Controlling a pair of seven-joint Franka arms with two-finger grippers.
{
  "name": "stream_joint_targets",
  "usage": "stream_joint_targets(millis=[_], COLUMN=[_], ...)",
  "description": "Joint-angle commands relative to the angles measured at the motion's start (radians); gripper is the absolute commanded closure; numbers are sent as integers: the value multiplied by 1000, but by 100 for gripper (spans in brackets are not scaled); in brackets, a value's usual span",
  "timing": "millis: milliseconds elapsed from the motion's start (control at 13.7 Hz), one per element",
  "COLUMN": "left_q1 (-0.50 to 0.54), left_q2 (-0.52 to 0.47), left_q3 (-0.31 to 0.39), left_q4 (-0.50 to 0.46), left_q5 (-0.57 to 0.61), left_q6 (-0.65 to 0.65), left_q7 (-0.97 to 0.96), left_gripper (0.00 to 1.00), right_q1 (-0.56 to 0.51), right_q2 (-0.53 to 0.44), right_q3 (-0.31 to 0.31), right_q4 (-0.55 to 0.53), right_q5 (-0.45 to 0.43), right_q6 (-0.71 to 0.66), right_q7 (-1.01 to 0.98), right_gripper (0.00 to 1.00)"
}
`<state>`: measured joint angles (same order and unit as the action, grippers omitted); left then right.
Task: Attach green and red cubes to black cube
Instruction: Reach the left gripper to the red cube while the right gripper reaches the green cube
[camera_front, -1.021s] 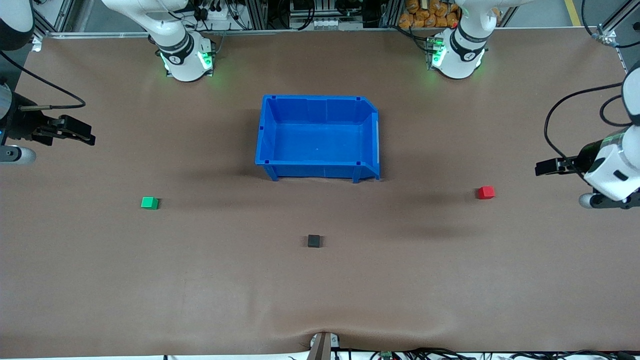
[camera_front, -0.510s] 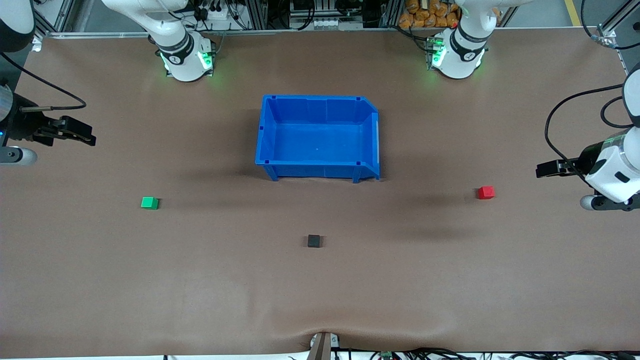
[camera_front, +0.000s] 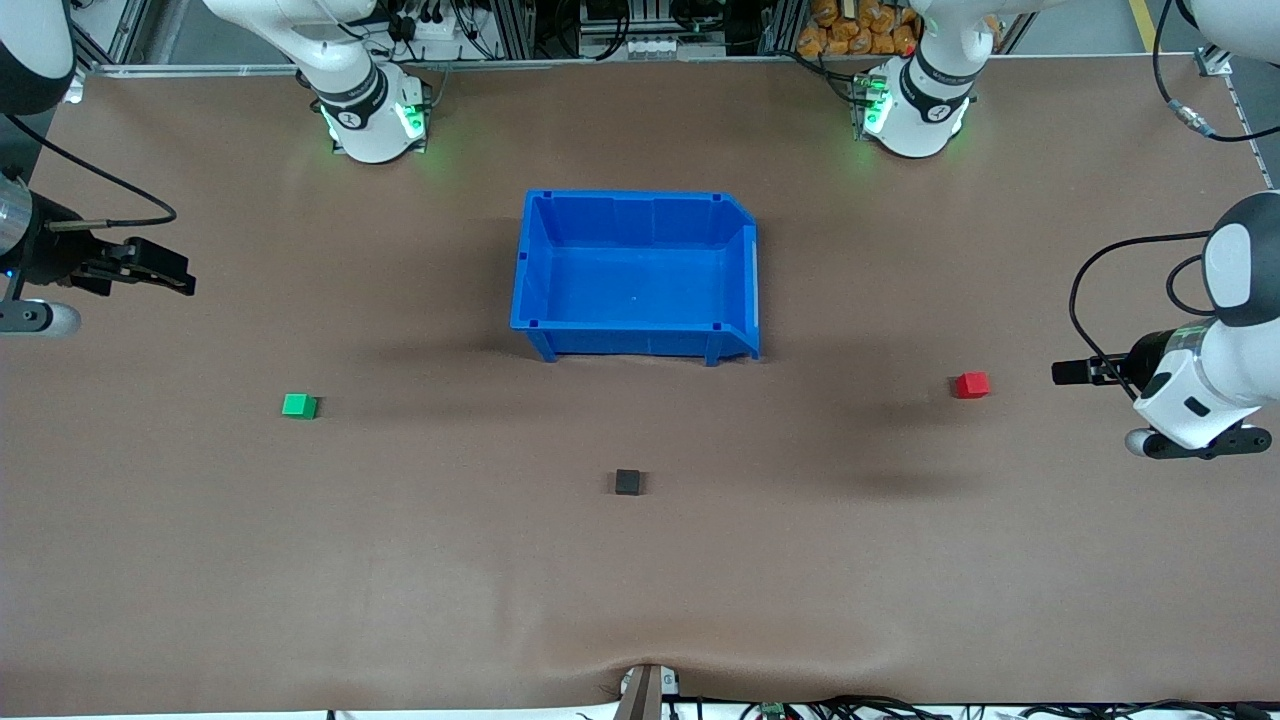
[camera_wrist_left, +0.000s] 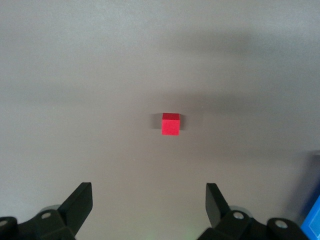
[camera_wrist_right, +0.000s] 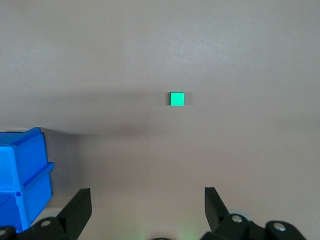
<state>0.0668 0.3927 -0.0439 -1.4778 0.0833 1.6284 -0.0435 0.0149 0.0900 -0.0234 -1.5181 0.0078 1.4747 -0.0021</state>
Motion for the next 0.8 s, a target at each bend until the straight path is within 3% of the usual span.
stream_joint_targets(millis=[0, 146, 729], left_q1=[-4, -28, -13], left_q2=[78, 141, 215], left_q3=[-2, -2, -7], left_q4=[13, 16, -13], left_q5=[44, 52, 41], left_q6=[48, 109, 127], left_q7=[1, -9, -12], left_gripper=[0, 0, 0], right_q1=[4, 2, 8], right_q2=[8, 23, 186], right_q3=[0, 0, 0], right_q4=[-5, -4, -7], right_q5=[-6, 1, 6], right_q6=[3, 21, 242], right_q7=[-4, -4, -6], right_gripper=[0, 0, 0])
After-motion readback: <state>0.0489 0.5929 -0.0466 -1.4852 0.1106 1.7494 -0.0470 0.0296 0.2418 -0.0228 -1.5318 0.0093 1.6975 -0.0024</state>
